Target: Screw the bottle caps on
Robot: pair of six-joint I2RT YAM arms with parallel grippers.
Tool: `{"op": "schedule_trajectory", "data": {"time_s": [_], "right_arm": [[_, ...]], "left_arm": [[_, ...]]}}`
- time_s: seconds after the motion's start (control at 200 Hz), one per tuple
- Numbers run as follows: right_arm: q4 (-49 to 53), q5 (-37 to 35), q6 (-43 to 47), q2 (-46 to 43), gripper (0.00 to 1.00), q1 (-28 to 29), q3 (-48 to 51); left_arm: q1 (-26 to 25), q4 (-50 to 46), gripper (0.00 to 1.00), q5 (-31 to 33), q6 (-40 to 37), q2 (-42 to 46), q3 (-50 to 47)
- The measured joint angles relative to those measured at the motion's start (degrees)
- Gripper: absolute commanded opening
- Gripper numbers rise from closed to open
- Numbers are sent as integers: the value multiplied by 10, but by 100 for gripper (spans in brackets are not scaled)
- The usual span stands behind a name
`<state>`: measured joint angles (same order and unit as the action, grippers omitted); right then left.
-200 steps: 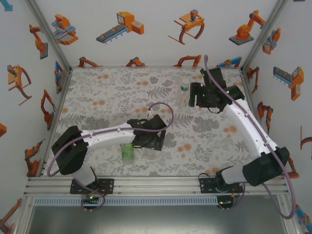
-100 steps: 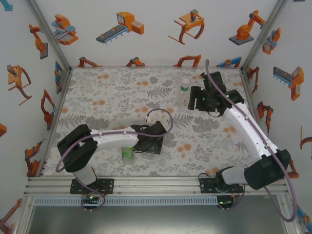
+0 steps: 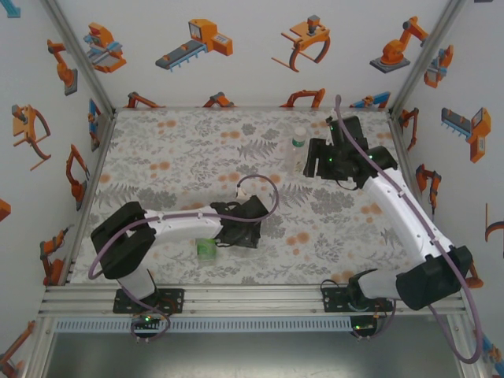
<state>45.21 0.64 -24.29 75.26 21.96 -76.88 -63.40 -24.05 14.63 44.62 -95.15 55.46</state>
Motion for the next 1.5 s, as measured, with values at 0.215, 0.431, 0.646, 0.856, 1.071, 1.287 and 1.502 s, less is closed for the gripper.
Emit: {"op": "schedule_trajectory", "data": {"time_s": [0.215,0.431,0.646,0.856,1.071,1.287,1.502], "right_arm": [[8,0,-8,-14,61,18,-1],[10,-3,-23,-10,61,68,-5],[0,-9,-44,44,61,147,-32],[-16,-16,-51,165,60,207,-80],[-38,-18,-55,261,58,221,-109],[-56,-24,-55,319,57,221,-122],[-61,-36,-54,376,54,221,-164]], "left_arm": [[1,-4,39,30,-87,109,-3],[59,-3,30,20,-204,251,8],[191,-9,21,-78,-308,353,8],[323,-31,5,-228,-404,401,7],[356,3,0,-347,-508,489,-44],[357,77,0,-392,-574,546,-122],[357,113,0,-346,-587,551,-156]]}}
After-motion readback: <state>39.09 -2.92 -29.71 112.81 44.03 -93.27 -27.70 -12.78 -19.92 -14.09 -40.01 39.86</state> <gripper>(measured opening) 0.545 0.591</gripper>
